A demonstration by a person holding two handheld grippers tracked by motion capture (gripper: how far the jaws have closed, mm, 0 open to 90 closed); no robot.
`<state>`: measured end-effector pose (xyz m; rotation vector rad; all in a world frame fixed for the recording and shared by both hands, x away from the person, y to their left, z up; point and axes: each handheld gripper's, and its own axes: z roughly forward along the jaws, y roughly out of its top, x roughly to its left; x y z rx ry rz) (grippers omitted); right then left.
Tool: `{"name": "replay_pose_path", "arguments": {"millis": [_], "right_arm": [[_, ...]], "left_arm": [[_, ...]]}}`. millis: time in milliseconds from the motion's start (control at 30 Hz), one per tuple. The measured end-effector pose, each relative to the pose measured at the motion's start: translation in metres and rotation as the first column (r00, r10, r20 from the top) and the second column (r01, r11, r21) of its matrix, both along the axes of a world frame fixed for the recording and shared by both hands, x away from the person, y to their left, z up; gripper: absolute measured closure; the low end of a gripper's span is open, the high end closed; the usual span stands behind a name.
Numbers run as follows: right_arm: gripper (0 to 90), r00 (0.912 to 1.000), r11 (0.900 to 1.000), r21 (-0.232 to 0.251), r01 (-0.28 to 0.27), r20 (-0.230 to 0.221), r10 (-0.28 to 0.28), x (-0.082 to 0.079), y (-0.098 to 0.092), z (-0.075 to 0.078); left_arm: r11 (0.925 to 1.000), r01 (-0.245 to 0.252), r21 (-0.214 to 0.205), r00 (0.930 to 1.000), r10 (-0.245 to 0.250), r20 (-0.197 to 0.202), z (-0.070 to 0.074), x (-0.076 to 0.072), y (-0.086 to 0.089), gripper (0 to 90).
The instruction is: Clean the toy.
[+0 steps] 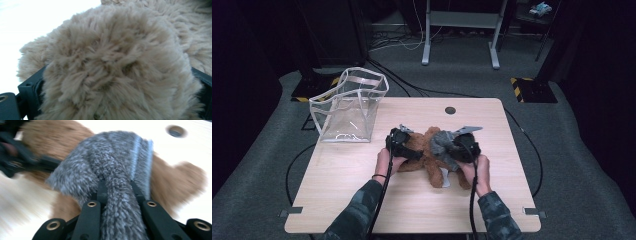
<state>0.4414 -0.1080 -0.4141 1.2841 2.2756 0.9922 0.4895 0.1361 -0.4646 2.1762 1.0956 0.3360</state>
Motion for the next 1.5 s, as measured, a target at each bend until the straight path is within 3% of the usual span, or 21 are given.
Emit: {"name": "replay_pose_path", "arguments": {"millis": [100,200,267,367,467,600,667,700,800,1000,1267,1333,1433,1500], "right_arm": [[77.4,0.9973,0.9973,0.008,0.073,-0.012,-0.073,-0.002,-0.033,-0.005],[77.3,0.9924,0.9925,-0.004,0.122,-0.012,-0.122,-0.004,-0.049,-0.006],[77.3,0.9932,0.993,0.02,0.116,0.005,-0.116,-0.009,-0.048,0.001],[77.1,0.9975,0.9988,0.021,0.043,0.055,-0.044,-0.015,-0.026,0.016],[76.9,0.9972,0.9992,0.018,-0.037,0.065,0.036,-0.012,0.008,0.022],[76.4,0.9929,0.9932,-0.015,-0.116,0.027,0.116,-0.004,0.054,0.01],[76.5,0.9924,0.9908,-0.06,-0.121,0.013,0.122,-0.001,0.066,-0.001],[76.6,0.9928,0.9913,-0.055,-0.119,0.004,0.12,0.001,0.065,-0.006],[77.1,0.9947,0.9945,-0.024,-0.102,-0.013,0.102,0.001,0.055,-0.016],[77.3,0.9964,0.9969,-0.017,-0.077,-0.037,0.076,-0.012,0.022,-0.02],[77.0,0.9965,0.9987,-0.049,-0.012,-0.084,0.008,-0.023,-0.019,-0.037],[76.8,0.9966,0.9994,-0.035,-0.003,-0.083,0.0,-0.026,-0.022,-0.031],[76.7,0.9995,0.9996,-0.004,-0.027,-0.018,0.027,-0.03,-0.016,-0.012],[76.5,0.9979,0.9981,0.012,-0.06,0.026,0.06,-0.029,-0.006,0.003]], "left_arm": [[0.9999,0.008,-0.011,0.9999,-0.008,-0.009,-0.002,0.001,0.002,2.4],[1.0,-0.002,-0.008,1.0,0.002,-0.008,-0.002,0.0,0.001,2.5],[0.9999,-0.005,-0.009,0.9999,0.005,-0.011,-0.002,0.0,0.001,2.4],[0.9999,0.0,-0.011,0.9999,0.0,-0.014,-0.002,0.001,0.002,2.4],[0.9999,-0.004,-0.01,0.9999,0.004,-0.012,-0.002,0.001,0.0,2.3],[0.9999,-0.006,-0.011,0.9999,0.006,-0.015,-0.002,0.001,0.001,2.3],[0.9999,0.002,-0.01,0.9997,-0.002,-0.023,-0.003,0.002,0.002,2.4],[0.9999,0.004,-0.011,0.9997,-0.005,-0.026,-0.004,0.002,0.003,2.4],[0.9999,0.01,-0.008,0.9997,-0.01,-0.023,-0.004,0.002,0.002,2.4],[0.9996,0.016,-0.023,0.9996,-0.017,-0.024,-0.005,0.003,0.003,2.5],[0.9996,0.017,-0.025,0.9996,-0.018,-0.024,-0.005,0.004,0.004,2.5],[0.9996,0.019,-0.019,0.9995,-0.019,-0.027,-0.005,0.004,0.004,2.5],[0.9992,0.016,-0.036,0.9993,-0.017,-0.033,-0.006,0.005,0.006,2.5],[0.9995,0.02,-0.023,0.9994,-0.021,-0.028,-0.005,0.005,0.005,2.5]]}}
